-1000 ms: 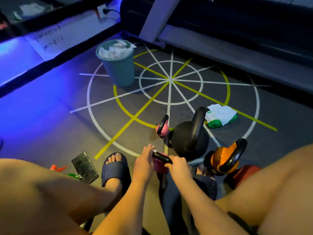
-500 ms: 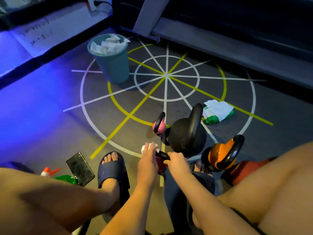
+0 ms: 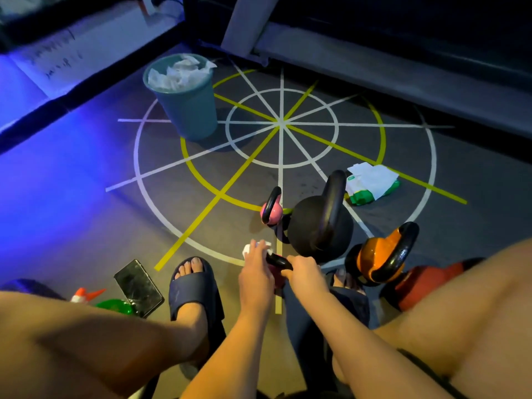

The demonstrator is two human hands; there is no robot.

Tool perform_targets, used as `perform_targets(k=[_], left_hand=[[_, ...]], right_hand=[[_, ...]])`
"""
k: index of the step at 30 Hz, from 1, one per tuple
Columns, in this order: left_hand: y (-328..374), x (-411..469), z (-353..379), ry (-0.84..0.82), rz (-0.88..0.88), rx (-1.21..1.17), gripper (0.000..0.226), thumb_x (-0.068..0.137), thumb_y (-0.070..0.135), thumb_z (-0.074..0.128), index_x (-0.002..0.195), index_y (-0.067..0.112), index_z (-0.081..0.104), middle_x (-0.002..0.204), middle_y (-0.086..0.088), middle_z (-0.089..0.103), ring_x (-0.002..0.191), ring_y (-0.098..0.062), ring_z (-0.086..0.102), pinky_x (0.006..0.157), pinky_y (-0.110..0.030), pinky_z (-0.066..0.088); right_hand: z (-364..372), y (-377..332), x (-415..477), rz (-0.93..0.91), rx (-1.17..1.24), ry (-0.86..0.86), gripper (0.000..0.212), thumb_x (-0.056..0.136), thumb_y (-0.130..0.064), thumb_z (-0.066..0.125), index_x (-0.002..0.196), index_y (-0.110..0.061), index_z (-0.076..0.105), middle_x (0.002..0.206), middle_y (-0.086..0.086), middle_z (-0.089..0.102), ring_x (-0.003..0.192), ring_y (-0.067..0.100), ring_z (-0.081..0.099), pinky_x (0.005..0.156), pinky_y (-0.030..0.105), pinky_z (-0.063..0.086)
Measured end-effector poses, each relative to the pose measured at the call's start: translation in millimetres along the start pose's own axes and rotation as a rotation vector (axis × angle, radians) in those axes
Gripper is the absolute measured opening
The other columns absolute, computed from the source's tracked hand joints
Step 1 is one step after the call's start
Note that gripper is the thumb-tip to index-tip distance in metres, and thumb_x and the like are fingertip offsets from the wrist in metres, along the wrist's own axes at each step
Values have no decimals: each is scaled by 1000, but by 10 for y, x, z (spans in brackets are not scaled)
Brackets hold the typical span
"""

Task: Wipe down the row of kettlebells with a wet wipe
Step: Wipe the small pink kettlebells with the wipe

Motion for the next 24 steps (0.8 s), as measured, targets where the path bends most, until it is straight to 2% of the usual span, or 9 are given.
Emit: perform_targets(k=[3,6,8,10,12,14,17,20,24], left_hand=[[-1,-13,7,-9,45,18,43,93,-6,51,123,23,62,142,2,56,132,-10,48,85,0,29],[-377,133,-184,64,-186,-95,48,89,-6,53,123,25,64,106,2,70,106,-25,66,70,-19,38],[-441,178,-196,72,-217,-130,42,93,-3,54,125,22,65,103,-1,70,103,-30,67,67,-21,36],[-321,145,-114,67,-187,-108,42,96,-2,52,127,23,64,119,-6,70,112,-30,66,69,-16,37],[-139,66,21,43,-107,-30,46,97,-4,48,130,25,62,150,-8,51,134,-24,53,85,-15,36],[-89,75,58,48,-70,-20,47,95,-7,47,126,25,63,146,-6,54,133,-21,53,89,-18,37],[-442,250,-156,148,-281,-176,17,103,15,51,107,20,67,93,-3,69,92,-28,66,70,-28,39],[-820,327,-38,21,-411,-271,19,101,37,55,99,24,69,93,-3,71,94,-26,66,77,-36,49],[-1029,195,321,-61,-647,-660,19,105,26,54,106,21,72,102,-15,72,91,-24,66,77,-37,52]], right_hand=[[17,-47,11,-11,2,4,26,97,-29,61,119,-16,64,106,9,66,104,28,63,79,33,45],[87,-50,40,1,50,-16,29,94,-32,65,119,-18,66,106,8,65,102,27,63,87,36,51],[92,-16,47,-1,65,-8,29,93,-32,66,120,-20,67,104,7,66,101,27,64,89,38,53],[58,21,42,-20,86,24,28,93,-30,66,120,-20,67,101,8,67,100,28,64,86,35,52],[48,45,55,-37,96,47,26,94,-29,65,120,-22,66,100,7,68,100,28,65,84,35,51],[62,35,70,-43,98,51,27,95,-30,65,120,-23,65,100,6,68,100,26,65,85,36,53],[96,21,86,-46,120,35,28,94,-31,66,121,-22,66,102,6,68,102,26,66,87,38,55],[102,70,110,-57,167,20,26,93,-28,67,118,-23,67,94,-1,63,101,25,64,88,35,52],[75,126,145,-76,204,30,25,92,-26,68,116,-24,69,84,-7,56,92,20,61,82,30,48]])
Point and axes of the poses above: each hand's wrist, its own x-axis towards the middle knuckle, its own z-axis out of the palm, y = z × x, the point moved 10 cm from there along x, towards the middle knuckle
